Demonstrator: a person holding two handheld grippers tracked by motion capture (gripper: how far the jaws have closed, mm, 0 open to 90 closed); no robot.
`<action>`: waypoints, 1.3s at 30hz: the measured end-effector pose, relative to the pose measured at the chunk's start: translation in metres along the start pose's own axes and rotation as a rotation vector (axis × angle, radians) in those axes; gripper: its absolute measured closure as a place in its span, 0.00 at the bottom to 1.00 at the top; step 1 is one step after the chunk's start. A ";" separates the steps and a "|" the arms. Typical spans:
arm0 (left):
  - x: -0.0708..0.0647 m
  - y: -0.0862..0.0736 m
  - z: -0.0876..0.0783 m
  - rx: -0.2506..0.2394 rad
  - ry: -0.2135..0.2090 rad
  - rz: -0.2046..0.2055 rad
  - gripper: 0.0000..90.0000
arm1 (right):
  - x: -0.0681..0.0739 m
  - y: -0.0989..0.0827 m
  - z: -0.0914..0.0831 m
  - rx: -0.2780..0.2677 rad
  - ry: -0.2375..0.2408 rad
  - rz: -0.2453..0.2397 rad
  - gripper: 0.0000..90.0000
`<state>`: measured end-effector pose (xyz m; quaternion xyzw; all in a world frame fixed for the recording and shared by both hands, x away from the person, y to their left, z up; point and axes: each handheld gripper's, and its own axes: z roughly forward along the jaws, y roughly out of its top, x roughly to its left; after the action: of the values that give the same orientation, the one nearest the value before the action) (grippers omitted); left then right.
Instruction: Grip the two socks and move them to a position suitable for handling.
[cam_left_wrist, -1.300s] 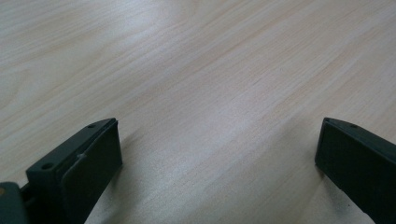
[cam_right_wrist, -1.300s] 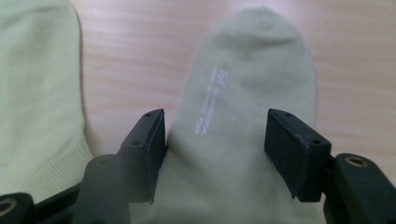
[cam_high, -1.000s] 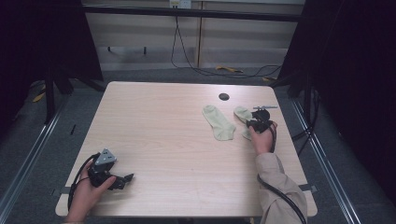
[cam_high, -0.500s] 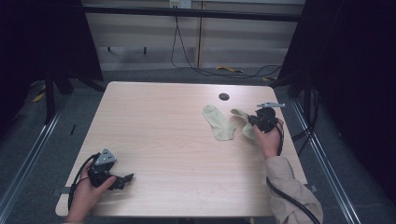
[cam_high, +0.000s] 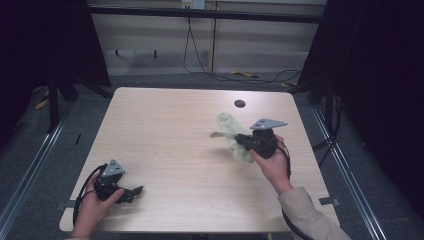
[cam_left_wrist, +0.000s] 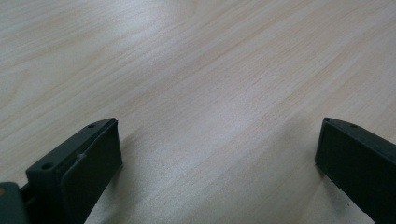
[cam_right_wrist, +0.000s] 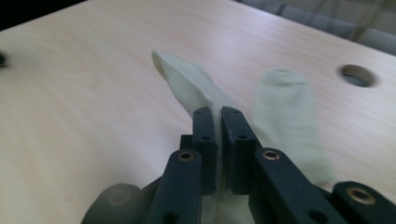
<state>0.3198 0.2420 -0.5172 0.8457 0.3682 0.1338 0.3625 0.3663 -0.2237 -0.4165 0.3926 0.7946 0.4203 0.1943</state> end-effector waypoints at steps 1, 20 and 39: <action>0.000 0.000 0.000 0.000 0.000 0.000 0.00 | 0.009 -0.002 0.003 0.003 0.036 -0.005 0.94; 0.000 0.000 0.000 -0.001 0.000 -0.001 0.00 | 0.051 -0.041 0.037 0.063 0.084 -0.022 0.53; 0.000 0.000 0.000 -0.001 -0.001 -0.001 0.00 | -0.050 0.001 0.111 0.101 -0.293 0.166 0.45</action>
<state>0.3198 0.2420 -0.5172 0.8454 0.3683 0.1336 0.3630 0.4684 -0.2057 -0.4804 0.5231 0.7427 0.3330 0.2527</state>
